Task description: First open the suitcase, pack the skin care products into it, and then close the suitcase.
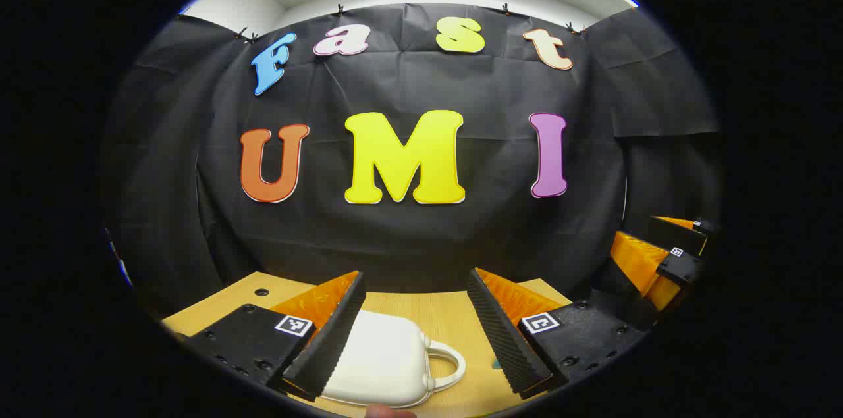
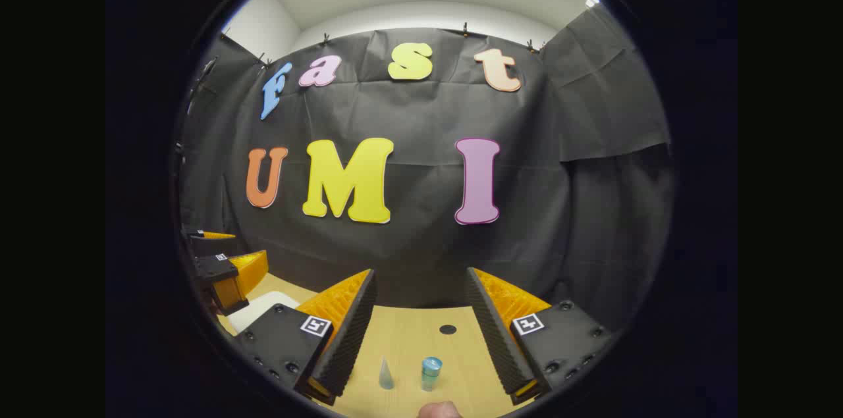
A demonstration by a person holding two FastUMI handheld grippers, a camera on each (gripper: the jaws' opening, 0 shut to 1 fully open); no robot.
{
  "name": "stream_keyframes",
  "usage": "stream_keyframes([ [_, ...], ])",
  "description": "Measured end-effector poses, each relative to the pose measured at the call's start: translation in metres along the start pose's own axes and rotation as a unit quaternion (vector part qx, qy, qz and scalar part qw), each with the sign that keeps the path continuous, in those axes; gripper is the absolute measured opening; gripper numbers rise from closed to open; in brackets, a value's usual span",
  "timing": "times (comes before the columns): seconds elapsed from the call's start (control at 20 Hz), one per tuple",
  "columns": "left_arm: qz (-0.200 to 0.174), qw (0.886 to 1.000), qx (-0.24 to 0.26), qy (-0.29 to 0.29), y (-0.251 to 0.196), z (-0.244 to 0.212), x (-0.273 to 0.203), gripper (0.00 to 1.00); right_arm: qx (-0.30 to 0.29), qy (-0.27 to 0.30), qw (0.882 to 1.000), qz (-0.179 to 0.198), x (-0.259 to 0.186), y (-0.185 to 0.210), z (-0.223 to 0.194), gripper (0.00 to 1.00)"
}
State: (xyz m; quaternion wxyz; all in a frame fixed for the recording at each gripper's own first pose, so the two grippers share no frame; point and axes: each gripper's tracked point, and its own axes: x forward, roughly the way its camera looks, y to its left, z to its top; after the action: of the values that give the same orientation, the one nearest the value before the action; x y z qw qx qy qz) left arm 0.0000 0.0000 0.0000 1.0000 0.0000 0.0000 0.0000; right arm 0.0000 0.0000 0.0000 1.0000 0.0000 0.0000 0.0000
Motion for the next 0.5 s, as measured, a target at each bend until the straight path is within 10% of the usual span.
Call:
stream_keyframes([
  [0.5,-0.003,1.000,-0.007,0.012,-0.0066,-0.0056,-0.0034,0.99,0.005,0.012,1.000,-0.001,-0.0039,-0.0071,-0.0066,0.81],
])
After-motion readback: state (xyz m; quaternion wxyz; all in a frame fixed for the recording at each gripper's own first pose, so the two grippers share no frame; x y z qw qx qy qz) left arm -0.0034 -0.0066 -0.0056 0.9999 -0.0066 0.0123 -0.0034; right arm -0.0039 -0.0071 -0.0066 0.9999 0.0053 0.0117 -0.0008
